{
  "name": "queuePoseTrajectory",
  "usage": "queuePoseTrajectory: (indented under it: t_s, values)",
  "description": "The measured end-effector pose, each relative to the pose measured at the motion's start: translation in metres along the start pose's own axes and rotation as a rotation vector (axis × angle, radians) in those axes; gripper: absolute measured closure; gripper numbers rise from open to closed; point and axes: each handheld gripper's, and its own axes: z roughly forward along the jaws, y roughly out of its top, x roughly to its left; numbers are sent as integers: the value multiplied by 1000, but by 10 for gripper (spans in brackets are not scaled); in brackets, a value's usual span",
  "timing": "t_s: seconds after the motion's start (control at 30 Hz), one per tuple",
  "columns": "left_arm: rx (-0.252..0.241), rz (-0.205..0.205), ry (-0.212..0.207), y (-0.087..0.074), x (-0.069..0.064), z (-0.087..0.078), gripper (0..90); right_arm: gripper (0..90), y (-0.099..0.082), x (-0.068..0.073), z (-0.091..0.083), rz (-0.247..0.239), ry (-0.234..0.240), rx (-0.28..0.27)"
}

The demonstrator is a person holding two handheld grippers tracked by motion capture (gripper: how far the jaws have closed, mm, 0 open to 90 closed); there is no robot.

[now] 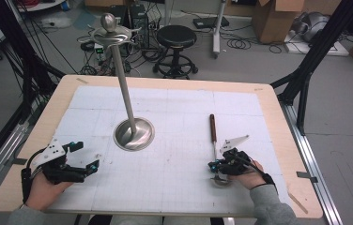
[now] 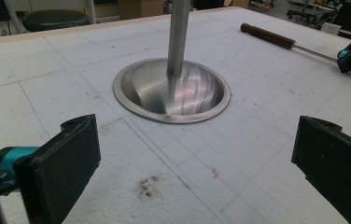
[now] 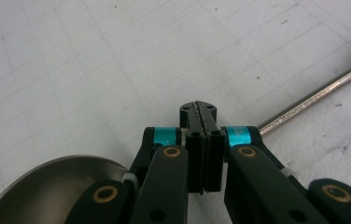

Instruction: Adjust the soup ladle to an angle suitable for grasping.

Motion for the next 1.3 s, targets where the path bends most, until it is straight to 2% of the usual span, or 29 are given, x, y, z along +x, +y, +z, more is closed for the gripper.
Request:
queuePoseTrajectory:
  t_s: [0.03,0.1,0.13,0.17,0.23,0.27,0.33,0.4,0.47,0.6,0.63,0.67,0.93,0.97,1.3]
  values:
    - [0,-2,-1,0,0,0,18,900,0,-1,0,8,6,-12]
    - [0,0,-1,0,0,0,18,900,-1,-5,-5,29,10,-74]
    - [-3,0,-1,0,0,0,18,900,-1,-5,-5,29,10,-74]
    - [-8,0,6,1,0,0,18,900,-1,-9,-12,58,-27,-135]
    - [-13,-1,8,1,1,-1,18,900,-2,-14,-18,87,-80,-164]
    - [-13,-1,8,1,1,-1,18,900,-2,-14,-18,87,-80,-164]
    - [-12,0,9,1,1,-1,18,900,-4,-21,-19,120,-145,-169]
    - [-11,3,8,1,1,-1,18,900,-6,-27,-17,143,-181,-170]
    - [-9,-1,9,1,1,-1,18,900,-6,-33,-11,166,-205,-154]
    - [-9,-1,8,1,1,-1,18,900,-5,-36,-3,166,-228,-129]
    - [-9,1,6,1,1,-1,18,900,-5,-37,-2,171,-228,-136]
    - [-8,1,6,1,1,-1,17,900,-4,-38,-2,175,-250,-145]
    - [-9,0,9,1,1,-1,17,900,-1,-39,4,180,-260,-159]
    - [-9,-1,9,1,1,-1,18,900,1,-38,6,167,-259,-158]
    - [0,4,10,1,1,0,17,900,6,-38,8,153,-261,-153]
